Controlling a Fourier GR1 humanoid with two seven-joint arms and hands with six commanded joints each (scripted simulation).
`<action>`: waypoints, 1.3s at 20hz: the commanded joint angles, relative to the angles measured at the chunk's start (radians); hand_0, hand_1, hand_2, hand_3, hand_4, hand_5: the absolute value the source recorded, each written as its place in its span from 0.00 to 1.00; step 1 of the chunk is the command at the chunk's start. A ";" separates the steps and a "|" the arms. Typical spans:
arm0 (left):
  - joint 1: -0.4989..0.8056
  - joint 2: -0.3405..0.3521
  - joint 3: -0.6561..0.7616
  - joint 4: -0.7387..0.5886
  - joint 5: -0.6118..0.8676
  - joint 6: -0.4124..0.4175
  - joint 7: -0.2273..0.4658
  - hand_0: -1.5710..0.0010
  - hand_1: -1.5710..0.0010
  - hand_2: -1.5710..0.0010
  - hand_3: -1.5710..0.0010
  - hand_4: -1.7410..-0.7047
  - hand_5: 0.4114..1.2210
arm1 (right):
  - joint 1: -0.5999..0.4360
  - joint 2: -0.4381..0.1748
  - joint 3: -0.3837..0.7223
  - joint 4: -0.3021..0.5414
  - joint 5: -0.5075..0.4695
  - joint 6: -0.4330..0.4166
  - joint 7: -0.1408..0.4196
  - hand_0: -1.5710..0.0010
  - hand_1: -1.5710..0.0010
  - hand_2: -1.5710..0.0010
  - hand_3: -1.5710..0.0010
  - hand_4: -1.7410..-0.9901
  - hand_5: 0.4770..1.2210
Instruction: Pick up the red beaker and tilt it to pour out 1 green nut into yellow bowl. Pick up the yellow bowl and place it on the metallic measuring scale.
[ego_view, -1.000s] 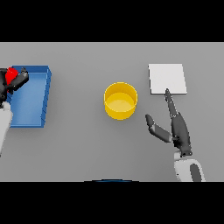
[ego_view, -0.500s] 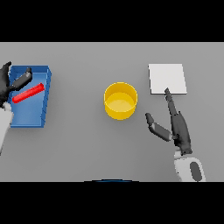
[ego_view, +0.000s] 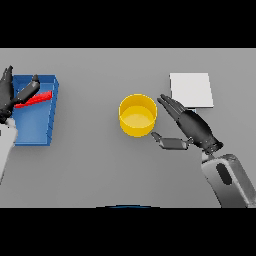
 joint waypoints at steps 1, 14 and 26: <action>-0.003 0.008 0.002 0.000 0.002 -0.009 0.006 0.99 0.99 0.99 0.99 0.97 0.33 | -0.042 -0.026 0.020 0.029 0.027 0.031 0.004 1.00 1.00 1.00 1.00 0.76 0.26; 0.007 0.020 0.005 -0.012 0.007 -0.015 0.019 1.00 1.00 1.00 1.00 0.96 0.36 | -0.387 -0.106 0.303 0.280 0.285 0.238 -0.137 1.00 1.00 1.00 1.00 0.70 0.33; 0.015 0.041 0.020 -0.003 0.014 -0.016 0.000 1.00 1.00 1.00 1.00 0.96 0.36 | -0.534 -0.024 0.392 0.489 0.344 0.288 -0.145 1.00 1.00 1.00 1.00 0.64 0.35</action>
